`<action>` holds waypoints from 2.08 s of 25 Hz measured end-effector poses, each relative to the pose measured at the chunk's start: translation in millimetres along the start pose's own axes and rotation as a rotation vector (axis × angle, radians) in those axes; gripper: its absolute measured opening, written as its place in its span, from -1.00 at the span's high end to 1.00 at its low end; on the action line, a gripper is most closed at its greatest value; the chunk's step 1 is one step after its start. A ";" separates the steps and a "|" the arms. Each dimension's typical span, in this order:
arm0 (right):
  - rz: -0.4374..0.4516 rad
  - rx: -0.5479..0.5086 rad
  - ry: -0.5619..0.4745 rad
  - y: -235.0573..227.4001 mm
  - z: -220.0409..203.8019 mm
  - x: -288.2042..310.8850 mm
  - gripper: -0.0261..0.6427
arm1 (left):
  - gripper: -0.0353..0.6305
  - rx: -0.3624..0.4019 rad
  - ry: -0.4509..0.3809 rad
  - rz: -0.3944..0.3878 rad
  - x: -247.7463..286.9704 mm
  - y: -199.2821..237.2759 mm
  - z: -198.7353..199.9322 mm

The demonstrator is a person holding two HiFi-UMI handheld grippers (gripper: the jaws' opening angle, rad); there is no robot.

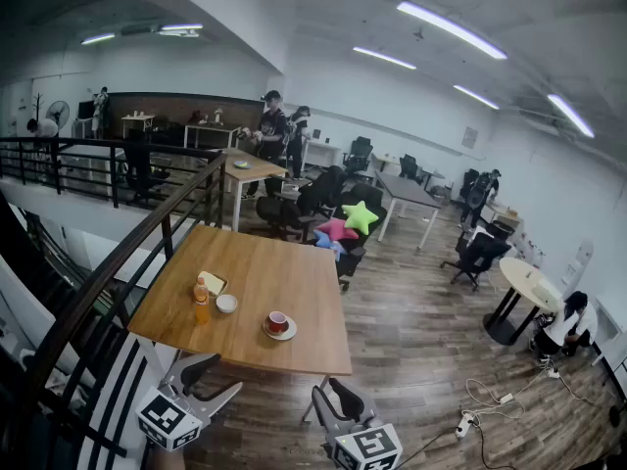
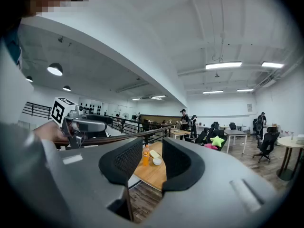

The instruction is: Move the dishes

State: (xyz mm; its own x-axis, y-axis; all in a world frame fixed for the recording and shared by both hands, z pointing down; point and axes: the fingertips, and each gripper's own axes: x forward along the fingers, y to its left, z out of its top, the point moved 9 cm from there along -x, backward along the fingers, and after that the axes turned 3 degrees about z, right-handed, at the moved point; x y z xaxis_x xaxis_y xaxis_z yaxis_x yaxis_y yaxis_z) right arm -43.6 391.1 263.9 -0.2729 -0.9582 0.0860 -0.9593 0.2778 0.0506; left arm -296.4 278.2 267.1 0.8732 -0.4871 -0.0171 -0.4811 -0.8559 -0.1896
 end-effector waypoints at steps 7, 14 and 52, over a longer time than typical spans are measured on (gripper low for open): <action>-0.006 0.000 0.009 2.3 -3.3 2.8 0.59 | 0.20 0.000 -0.002 -0.009 0.4 2.4 -3.5; -0.019 0.006 0.018 9.2 -4.6 10.2 0.59 | 0.20 -0.005 -0.002 -0.028 0.0 12.7 -9.2; 0.040 0.095 -0.016 -33.4 -13.7 87.4 0.58 | 0.20 -0.025 0.032 0.018 34.1 60.4 -34.1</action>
State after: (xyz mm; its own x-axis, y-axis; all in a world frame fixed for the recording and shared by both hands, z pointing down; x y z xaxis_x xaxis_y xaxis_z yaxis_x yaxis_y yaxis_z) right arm -34.4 298.9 283.3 -0.3112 -0.9477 0.0701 -0.9501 0.3085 -0.0469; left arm -298.3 204.0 288.5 0.8615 -0.5077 0.0112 -0.4992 -0.8507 -0.1649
